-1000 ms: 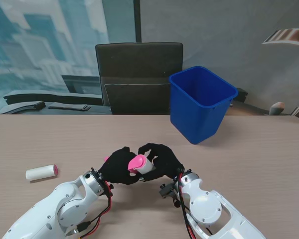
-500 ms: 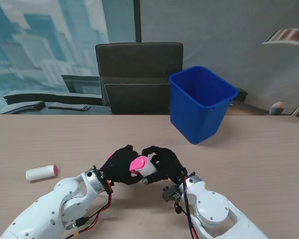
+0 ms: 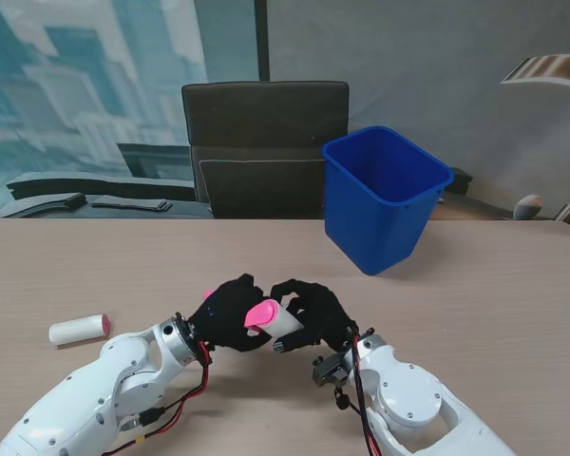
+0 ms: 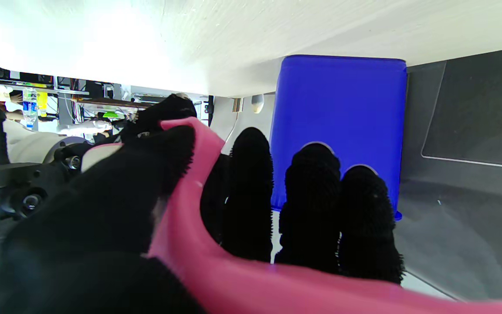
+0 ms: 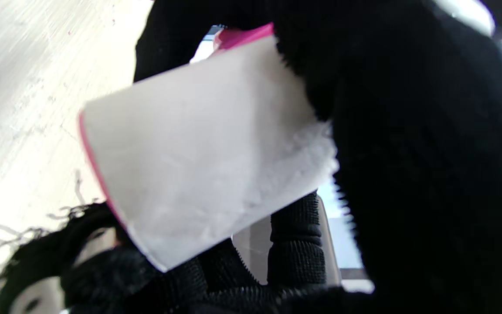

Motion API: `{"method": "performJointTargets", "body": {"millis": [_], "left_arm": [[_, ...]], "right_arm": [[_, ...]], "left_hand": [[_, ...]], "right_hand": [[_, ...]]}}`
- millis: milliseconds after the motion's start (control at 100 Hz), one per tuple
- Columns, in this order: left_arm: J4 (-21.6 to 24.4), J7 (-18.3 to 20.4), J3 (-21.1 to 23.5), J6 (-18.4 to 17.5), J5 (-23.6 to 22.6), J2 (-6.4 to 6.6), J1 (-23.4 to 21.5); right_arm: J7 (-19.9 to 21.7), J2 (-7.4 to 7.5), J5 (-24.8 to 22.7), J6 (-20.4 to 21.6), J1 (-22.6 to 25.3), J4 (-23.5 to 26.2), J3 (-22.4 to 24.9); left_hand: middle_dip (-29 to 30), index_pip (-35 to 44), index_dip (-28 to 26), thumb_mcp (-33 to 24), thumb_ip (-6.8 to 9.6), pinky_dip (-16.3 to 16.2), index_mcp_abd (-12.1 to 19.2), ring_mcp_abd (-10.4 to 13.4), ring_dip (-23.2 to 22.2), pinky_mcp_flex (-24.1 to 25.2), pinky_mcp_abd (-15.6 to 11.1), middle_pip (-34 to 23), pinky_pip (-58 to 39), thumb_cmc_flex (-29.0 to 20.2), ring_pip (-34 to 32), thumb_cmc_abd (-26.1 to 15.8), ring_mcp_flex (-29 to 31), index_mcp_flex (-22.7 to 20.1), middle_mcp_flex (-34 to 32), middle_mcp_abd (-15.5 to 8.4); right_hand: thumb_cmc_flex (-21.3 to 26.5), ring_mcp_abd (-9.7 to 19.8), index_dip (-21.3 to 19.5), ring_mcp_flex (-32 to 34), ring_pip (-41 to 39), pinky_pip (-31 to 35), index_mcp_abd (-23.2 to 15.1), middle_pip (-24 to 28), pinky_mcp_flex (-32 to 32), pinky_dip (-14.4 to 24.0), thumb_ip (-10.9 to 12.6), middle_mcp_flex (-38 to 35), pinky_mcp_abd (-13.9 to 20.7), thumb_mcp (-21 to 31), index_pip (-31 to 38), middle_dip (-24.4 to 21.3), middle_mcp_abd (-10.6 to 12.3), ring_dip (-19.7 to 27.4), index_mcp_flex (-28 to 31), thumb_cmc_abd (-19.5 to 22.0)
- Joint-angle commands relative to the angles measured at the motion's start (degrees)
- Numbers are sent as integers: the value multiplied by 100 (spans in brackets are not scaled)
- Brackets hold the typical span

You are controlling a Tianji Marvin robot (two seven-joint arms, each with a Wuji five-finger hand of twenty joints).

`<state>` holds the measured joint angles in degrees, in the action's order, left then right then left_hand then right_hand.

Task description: Replace a lint-roller refill

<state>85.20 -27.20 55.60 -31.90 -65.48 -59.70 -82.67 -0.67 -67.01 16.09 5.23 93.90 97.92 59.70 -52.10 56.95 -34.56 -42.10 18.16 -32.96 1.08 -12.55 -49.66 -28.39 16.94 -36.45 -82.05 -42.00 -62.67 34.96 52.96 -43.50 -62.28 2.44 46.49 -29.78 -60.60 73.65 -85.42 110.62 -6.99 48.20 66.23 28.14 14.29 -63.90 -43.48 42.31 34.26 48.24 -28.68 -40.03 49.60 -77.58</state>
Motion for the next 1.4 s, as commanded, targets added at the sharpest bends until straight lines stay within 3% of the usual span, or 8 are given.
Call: {"method": "performJointTargets", "body": {"millis": [0, 180, 700, 900, 1020, 1180, 1250, 1390], "left_arm": [[22, 171, 30, 68, -11, -73, -40], [107, 203, 194, 37, 64, -95, -171], [183, 218, 368, 47, 75, -99, -299], [214, 16, 454, 37, 81, -126, -392], [247, 8, 515, 1, 135, -144, -451], [261, 36, 563, -38, 159, -147, -481], [272, 66, 589, -50, 177, -149, -495], [310, 175, 673, -99, 237, -154, -539]], "right_arm": [[186, -88, -362, 198, -31, 164, -170], [-128, -43, -1550, 492, -170, -50, -96], [-253, 124, -3126, 928, -195, -184, 338], [-349, 193, -3827, 1060, -161, -192, 566], [-572, 162, -3939, 1082, -62, -75, 699], [-890, 94, -3892, 1324, 121, 201, 916], [-881, 109, -3963, 1423, 215, 355, 1065], [-619, 186, -4062, 1516, 330, 619, 1367]], "left_hand": [[-129, -788, 152, -1494, 560, -95, -341, 31, -109, 57, -212, -28, -149, -1195, -36, -100, 89, 570, 181, -153], [-145, -819, 181, -1443, 453, -190, -382, 36, -78, 73, -246, 34, -126, -1227, 11, -105, 57, 578, 187, -103], [-159, -844, 221, -1484, 335, -327, -446, 21, -34, 79, -249, 71, -79, -1221, -9, -100, 48, 539, 178, -21], [871, -1439, 1200, -643, -1261, -512, -660, 52, 729, 130, -197, 1257, 278, -1532, 894, -390, -113, 348, 1, 336], [1285, -1584, 1516, 35, -1841, -489, -776, 64, 1029, 139, -161, 1478, 347, -1706, 1025, -784, -160, 295, 4, 490], [1768, -1588, 1644, 1175, -2076, -455, -840, 29, 1166, 46, -68, 984, 370, -2034, 997, -1185, -72, 209, 149, 604], [1939, -1506, 1640, 1716, -2134, -476, -859, 5, 1160, -33, -39, 556, 292, -2110, 896, -1464, 26, 115, 188, 638], [2131, -1398, 1663, 2269, -2155, -520, -901, -38, 1115, -212, 7, 103, 78, -2283, 625, -1723, 230, 25, 126, 666]], "right_hand": [[852, 3567, -604, 73, -886, -868, 271, 1591, -177, -1157, 1172, -1519, 2273, 4765, 2798, 108, 1325, -26, 2215, 1709], [683, 2859, -668, 78, 129, -1433, 79, 1515, -1058, -1622, 807, -1269, 1683, 4765, 2798, -109, 1561, 535, 2141, 2137], [704, 2836, -695, 84, 153, -1362, 83, 1561, -1063, -1708, 839, -1282, 1662, 4765, 2849, -159, 1563, 502, 2168, 2111], [730, 2951, -666, 83, 29, -1290, 115, 1541, -822, -1749, 1006, -1378, 1691, 4764, 2809, -140, 1549, 437, 2179, 2049], [763, 3052, -588, 76, -109, -1244, 220, 1410, -513, -1819, 1119, -1449, 1716, 4764, 2719, -77, 1508, 383, 2137, 1948], [750, 2716, -372, 120, 732, -1793, 569, 838, -1181, -1088, -704, -962, 1949, 4764, 2223, 249, 1293, 507, 1642, 2427], [619, 2646, -309, 163, 1319, -2274, 720, 601, -1418, 255, -1674, -665, 2201, 4758, 1916, 289, 1181, 197, 1345, 2934], [546, 2458, 549, 131, 2140, -2700, 1230, 283, -1799, 844, -1823, -140, 2314, 3538, 1569, 264, 953, 248, 511, 4111]]}}
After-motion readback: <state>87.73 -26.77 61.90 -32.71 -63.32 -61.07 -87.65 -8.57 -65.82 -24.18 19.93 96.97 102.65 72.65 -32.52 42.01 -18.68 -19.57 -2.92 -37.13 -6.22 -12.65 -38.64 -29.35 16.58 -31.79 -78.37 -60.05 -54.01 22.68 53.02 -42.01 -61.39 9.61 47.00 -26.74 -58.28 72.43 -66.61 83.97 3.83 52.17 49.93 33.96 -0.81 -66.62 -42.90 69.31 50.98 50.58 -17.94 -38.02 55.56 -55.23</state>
